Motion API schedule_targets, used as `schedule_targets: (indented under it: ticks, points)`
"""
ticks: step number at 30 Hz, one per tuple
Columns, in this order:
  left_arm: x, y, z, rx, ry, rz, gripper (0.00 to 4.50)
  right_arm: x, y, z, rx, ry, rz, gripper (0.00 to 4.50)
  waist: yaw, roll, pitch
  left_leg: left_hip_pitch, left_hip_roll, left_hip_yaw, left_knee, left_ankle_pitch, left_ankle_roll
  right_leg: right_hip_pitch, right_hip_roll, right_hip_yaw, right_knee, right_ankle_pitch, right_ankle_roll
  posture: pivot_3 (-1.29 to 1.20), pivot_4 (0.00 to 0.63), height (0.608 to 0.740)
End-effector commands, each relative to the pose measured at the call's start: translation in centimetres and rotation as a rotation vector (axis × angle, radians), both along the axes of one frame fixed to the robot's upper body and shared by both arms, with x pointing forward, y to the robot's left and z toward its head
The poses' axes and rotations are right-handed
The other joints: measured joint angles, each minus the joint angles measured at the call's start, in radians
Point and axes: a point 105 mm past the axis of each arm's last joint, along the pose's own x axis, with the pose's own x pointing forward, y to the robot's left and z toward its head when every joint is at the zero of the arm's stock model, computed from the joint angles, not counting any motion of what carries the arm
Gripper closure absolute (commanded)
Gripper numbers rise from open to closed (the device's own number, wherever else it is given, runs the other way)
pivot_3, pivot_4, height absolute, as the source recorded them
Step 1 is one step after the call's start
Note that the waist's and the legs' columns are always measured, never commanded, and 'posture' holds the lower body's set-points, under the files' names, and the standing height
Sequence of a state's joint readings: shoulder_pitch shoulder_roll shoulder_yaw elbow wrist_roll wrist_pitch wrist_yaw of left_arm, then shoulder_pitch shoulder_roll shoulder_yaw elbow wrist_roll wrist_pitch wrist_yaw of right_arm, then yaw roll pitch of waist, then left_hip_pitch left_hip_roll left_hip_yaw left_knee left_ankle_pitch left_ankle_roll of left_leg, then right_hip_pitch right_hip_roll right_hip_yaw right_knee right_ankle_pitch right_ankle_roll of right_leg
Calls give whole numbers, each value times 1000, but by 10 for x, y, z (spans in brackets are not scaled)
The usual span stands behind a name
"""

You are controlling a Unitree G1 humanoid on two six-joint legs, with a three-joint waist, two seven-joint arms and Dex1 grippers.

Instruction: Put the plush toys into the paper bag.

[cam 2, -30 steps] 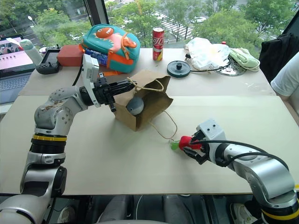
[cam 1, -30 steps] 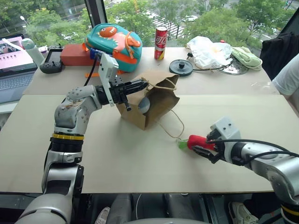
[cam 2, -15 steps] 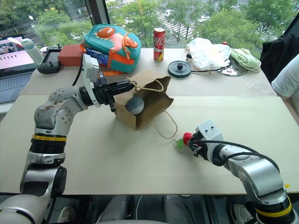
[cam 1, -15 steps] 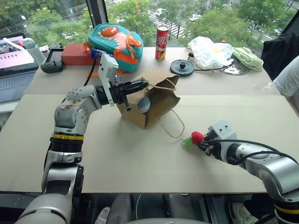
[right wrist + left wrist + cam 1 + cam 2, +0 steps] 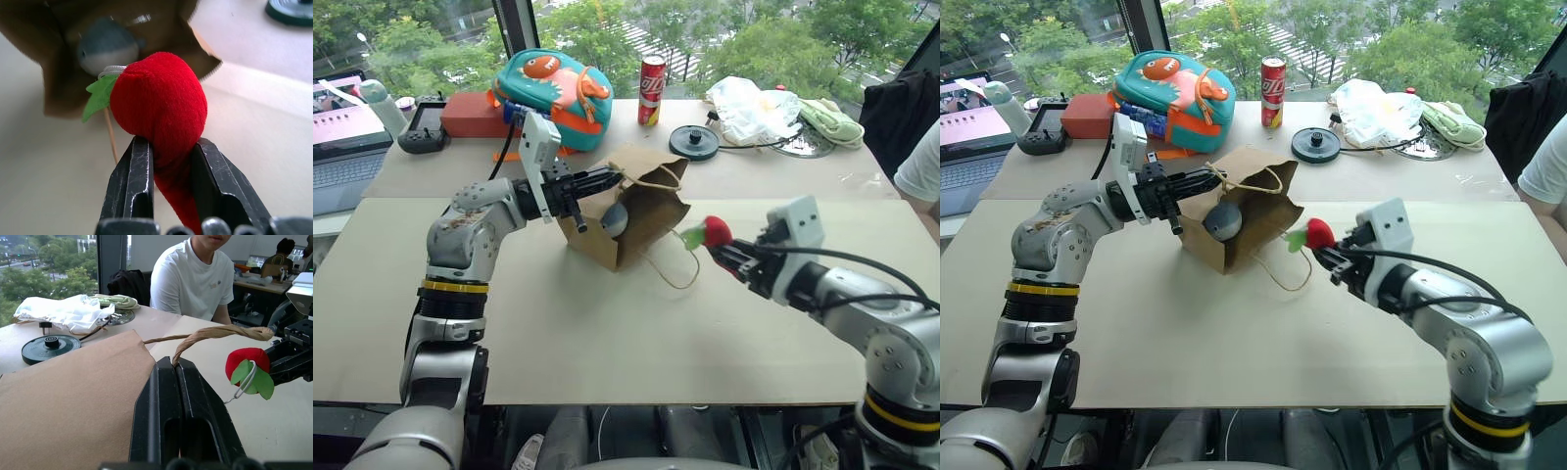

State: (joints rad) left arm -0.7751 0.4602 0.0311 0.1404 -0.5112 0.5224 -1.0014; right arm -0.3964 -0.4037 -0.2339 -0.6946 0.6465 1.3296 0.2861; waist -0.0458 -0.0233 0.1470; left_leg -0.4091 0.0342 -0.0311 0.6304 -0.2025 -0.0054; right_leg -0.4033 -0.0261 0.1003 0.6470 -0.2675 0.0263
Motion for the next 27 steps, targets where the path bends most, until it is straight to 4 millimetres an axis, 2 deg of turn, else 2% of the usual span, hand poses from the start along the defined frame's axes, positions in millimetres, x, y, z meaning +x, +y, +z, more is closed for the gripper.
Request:
schedule_targets:
  ticks: [1,6,10,12,20,25,27]
  points:
    - [-2,-1,15,-11,-66,-10,4500,15,29,1,18,1,-12,3318,-1,0,0,0,0,0,0,0,0,0,0,0,1,0,0,0,150,739]
    - [-2,-2,15,-11,-68,-12,4500,53,60,3,39,-4,-68,3318,1,0,0,0,-1,0,0,0,0,-1,-1,0,0,0,0,0,150,739]
    - [-2,-4,16,-12,-72,-19,4500,76,64,-1,40,-2,-134,3318,4,0,0,-1,-1,0,0,0,0,-1,-1,-1,1,0,0,0,150,739]
    - [-2,-4,16,-13,-73,-20,4500,85,62,-1,58,-4,-173,3318,3,0,0,-1,-1,0,-1,0,0,-1,-1,-1,1,0,-1,0,150,739]
    - [-2,-5,15,-7,-71,-29,4500,114,98,17,254,18,-193,3318,-10,1,0,1,0,0,-3,0,0,-2,-1,-1,2,1,-1,0,150,739]
    - [-1,-5,16,-5,-74,-28,4500,117,107,24,317,21,-199,1988,-7,1,0,-1,-1,-2,-3,0,0,-1,-2,-2,3,1,-1,0,150,739]
    - [-1,-5,15,-6,-74,-27,4500,115,108,22,315,26,-192,1224,-8,1,0,-2,-2,-1,-3,0,0,-2,-3,-2,4,1,-1,0,150,739]
